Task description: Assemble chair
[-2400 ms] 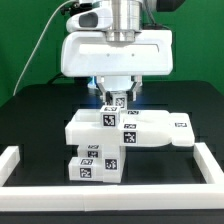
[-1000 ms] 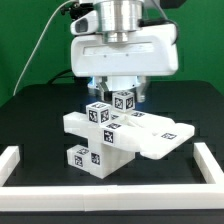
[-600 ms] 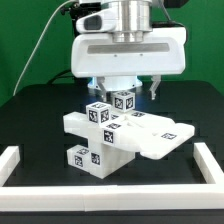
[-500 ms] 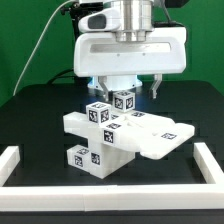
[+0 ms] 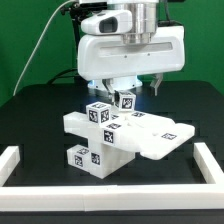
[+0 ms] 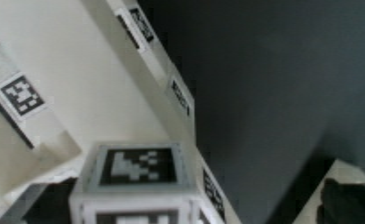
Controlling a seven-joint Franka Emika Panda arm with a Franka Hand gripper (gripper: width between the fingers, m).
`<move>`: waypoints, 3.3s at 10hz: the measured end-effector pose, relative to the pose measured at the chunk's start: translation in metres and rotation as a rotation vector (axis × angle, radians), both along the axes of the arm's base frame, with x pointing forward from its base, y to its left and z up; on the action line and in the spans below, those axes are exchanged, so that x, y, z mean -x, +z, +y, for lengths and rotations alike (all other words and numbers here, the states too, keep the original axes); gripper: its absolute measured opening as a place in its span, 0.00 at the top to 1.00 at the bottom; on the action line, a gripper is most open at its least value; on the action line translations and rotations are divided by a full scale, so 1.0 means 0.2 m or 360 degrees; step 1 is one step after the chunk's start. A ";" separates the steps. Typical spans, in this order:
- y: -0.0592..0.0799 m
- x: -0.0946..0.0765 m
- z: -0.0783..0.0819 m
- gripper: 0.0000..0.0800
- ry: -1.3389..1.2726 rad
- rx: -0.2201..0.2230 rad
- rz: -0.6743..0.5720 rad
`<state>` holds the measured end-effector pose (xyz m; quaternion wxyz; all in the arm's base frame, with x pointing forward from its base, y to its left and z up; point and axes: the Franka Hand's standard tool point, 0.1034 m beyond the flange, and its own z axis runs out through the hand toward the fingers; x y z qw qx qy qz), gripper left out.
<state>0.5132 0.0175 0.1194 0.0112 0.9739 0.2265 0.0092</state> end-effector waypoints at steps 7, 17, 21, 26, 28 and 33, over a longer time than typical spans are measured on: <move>-0.01 0.01 0.00 0.64 -0.0487 -0.0012 -0.0008; -0.01 -0.01 -0.02 0.64 -0.2032 -0.0247 0.0001; -0.02 0.00 -0.04 0.31 -0.1600 -0.0226 -0.0016; -0.03 0.03 -0.04 0.19 -0.0745 -0.0193 -0.0037; -0.03 0.02 -0.02 0.19 -0.0455 -0.0160 -0.0072; -0.03 0.03 -0.03 0.65 -0.0726 -0.0171 -0.0062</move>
Offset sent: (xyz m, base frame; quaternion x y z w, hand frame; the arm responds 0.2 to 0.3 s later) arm 0.0000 0.0000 0.0000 0.0000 0.0000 0.1296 0.9916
